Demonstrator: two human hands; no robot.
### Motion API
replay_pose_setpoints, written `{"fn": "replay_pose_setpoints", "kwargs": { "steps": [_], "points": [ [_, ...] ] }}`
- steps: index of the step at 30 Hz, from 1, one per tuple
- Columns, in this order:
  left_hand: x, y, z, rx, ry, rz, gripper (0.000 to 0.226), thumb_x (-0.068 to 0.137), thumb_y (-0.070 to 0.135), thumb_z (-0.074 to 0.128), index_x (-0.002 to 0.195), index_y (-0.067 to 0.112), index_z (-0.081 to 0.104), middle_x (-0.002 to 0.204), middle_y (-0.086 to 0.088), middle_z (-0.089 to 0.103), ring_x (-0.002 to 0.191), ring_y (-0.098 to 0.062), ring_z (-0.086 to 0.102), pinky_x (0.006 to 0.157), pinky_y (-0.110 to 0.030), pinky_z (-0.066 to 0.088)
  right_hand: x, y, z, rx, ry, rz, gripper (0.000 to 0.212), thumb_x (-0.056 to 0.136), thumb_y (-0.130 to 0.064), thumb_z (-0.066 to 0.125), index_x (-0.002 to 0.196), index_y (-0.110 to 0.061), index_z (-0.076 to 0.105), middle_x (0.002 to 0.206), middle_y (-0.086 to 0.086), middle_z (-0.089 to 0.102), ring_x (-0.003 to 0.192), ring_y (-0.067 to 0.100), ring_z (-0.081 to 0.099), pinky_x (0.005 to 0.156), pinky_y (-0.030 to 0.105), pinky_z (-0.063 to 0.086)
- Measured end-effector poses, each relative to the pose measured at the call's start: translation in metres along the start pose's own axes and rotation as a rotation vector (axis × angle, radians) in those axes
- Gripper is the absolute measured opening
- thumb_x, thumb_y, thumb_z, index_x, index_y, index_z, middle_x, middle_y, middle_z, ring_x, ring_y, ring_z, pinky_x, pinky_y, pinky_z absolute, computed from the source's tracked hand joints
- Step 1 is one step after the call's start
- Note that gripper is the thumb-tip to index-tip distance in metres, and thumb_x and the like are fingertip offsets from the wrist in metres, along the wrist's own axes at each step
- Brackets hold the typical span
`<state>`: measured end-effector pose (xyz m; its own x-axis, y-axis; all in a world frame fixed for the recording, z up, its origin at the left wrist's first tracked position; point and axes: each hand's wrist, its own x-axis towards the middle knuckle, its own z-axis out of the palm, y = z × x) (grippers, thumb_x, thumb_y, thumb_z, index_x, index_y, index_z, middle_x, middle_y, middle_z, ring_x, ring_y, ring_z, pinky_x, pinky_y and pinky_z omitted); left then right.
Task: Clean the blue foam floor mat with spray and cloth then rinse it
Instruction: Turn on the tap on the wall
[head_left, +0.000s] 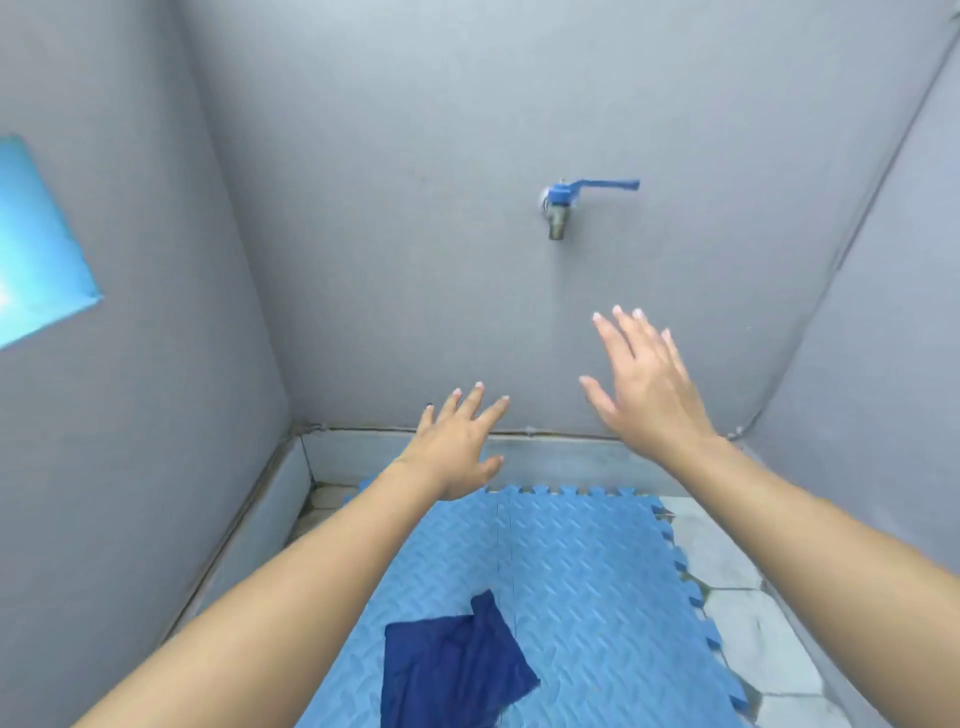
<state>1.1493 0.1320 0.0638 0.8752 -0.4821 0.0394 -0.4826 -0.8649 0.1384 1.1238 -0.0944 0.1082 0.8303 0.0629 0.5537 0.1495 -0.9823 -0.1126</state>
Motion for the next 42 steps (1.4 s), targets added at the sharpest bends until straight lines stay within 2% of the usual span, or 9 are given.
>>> {"fn": "replay_pose_setpoints", "kwargs": {
  "steps": [3, 6, 8, 11, 14, 17, 21, 28, 42],
  "points": [
    [0.023, -0.004, -0.038, 0.033, 0.09, 0.027, 0.072, 0.096, 0.042, 0.044, 0.153, 0.031, 0.003, 0.162, -0.004, -0.005, 0.148, -0.027, -0.001, 0.119, -0.048, 0.009, 0.097, -0.009, -0.044, -0.032, 0.158, -0.009, 0.068, 0.093, -0.027, 0.056, 0.151, -0.005, 0.028, 0.159, 0.016, 0.025, 0.149, 0.031, 0.015, 0.12, 0.046, 0.012],
    [0.034, -0.008, -0.057, 0.11, 0.102, 0.044, 0.07, 0.096, 0.041, 0.043, 0.153, 0.033, 0.003, 0.162, -0.002, -0.007, 0.148, -0.028, -0.002, 0.119, -0.049, 0.007, 0.16, -0.012, -0.067, -0.121, -0.053, 0.046, 0.073, 0.099, -0.039, 0.044, 0.155, -0.007, 0.011, 0.164, 0.011, 0.006, 0.151, 0.025, -0.001, 0.122, 0.042, 0.002],
    [0.041, -0.012, -0.065, 0.124, 0.105, 0.061, 0.069, 0.096, 0.041, 0.043, 0.152, 0.035, 0.004, 0.162, 0.0, -0.007, 0.148, -0.029, -0.002, 0.119, -0.049, 0.007, 0.178, -0.008, -0.067, -0.182, -0.224, 0.106, 0.074, 0.1, -0.05, 0.035, 0.155, -0.007, 0.009, 0.164, 0.01, 0.007, 0.151, 0.024, -0.001, 0.121, 0.045, -0.001],
    [0.046, -0.02, -0.067, 0.163, 0.108, 0.072, 0.068, 0.096, 0.041, 0.042, 0.152, 0.036, 0.004, 0.162, 0.001, -0.008, 0.148, -0.028, -0.002, 0.118, -0.051, 0.007, 0.188, -0.008, -0.055, -0.185, -0.181, 0.122, 0.062, 0.1, -0.051, 0.03, 0.142, -0.005, 0.035, 0.149, 0.017, 0.037, 0.143, 0.031, 0.027, 0.121, 0.05, 0.005],
    [0.047, -0.027, -0.063, 0.178, 0.086, 0.038, 0.069, 0.096, 0.041, 0.041, 0.152, 0.035, 0.002, 0.161, 0.0, -0.009, 0.148, -0.029, -0.004, 0.118, -0.052, 0.005, 0.192, -0.01, -0.051, -0.279, -0.119, 0.102, 0.056, 0.1, -0.05, 0.031, 0.131, -0.005, 0.043, 0.135, 0.019, 0.047, 0.13, 0.035, 0.04, 0.115, 0.049, 0.021],
    [0.046, -0.036, -0.056, 0.162, 0.073, -0.006, 0.069, 0.097, 0.042, 0.04, 0.153, 0.034, 0.0, 0.161, -0.002, -0.01, 0.148, -0.03, -0.004, 0.118, -0.052, 0.004, 0.191, -0.012, -0.05, -0.321, -0.098, 0.113, 0.053, 0.1, -0.051, 0.032, 0.124, -0.006, 0.045, 0.129, 0.019, 0.05, 0.122, 0.035, 0.043, 0.097, 0.044, 0.035],
    [0.046, -0.045, -0.049, 0.154, 0.059, -0.047, 0.07, 0.097, 0.042, 0.04, 0.153, 0.032, -0.002, 0.161, -0.004, -0.01, 0.148, -0.031, -0.004, 0.119, -0.051, 0.003, 0.19, -0.016, -0.047, -0.319, -0.076, 0.145, 0.051, 0.1, -0.052, 0.033, 0.121, -0.007, 0.044, 0.125, 0.018, 0.05, 0.119, 0.034, 0.043, 0.089, 0.042, 0.04],
    [0.054, -0.043, -0.047, 0.145, 0.114, -0.158, 0.071, 0.097, 0.044, 0.038, 0.153, 0.028, -0.002, 0.161, -0.006, -0.007, 0.148, -0.031, -0.003, 0.116, -0.057, -0.001, 0.193, -0.017, -0.045, -0.336, -0.078, 0.134, 0.05, 0.1, -0.052, 0.032, 0.122, -0.008, 0.042, 0.125, 0.019, 0.052, 0.117, 0.033, 0.045, 0.077, 0.037, 0.035],
    [0.054, -0.041, -0.052, 0.167, 0.145, -0.132, 0.071, 0.097, 0.045, 0.036, 0.153, 0.028, -0.004, 0.161, -0.007, -0.009, 0.148, -0.031, -0.004, 0.117, -0.055, 0.0, 0.191, -0.024, -0.047, -0.335, -0.048, 0.15, 0.05, 0.1, -0.05, 0.034, 0.122, -0.006, 0.043, 0.122, 0.021, 0.054, 0.116, 0.034, 0.046, 0.079, 0.039, 0.041]
  ]
}}
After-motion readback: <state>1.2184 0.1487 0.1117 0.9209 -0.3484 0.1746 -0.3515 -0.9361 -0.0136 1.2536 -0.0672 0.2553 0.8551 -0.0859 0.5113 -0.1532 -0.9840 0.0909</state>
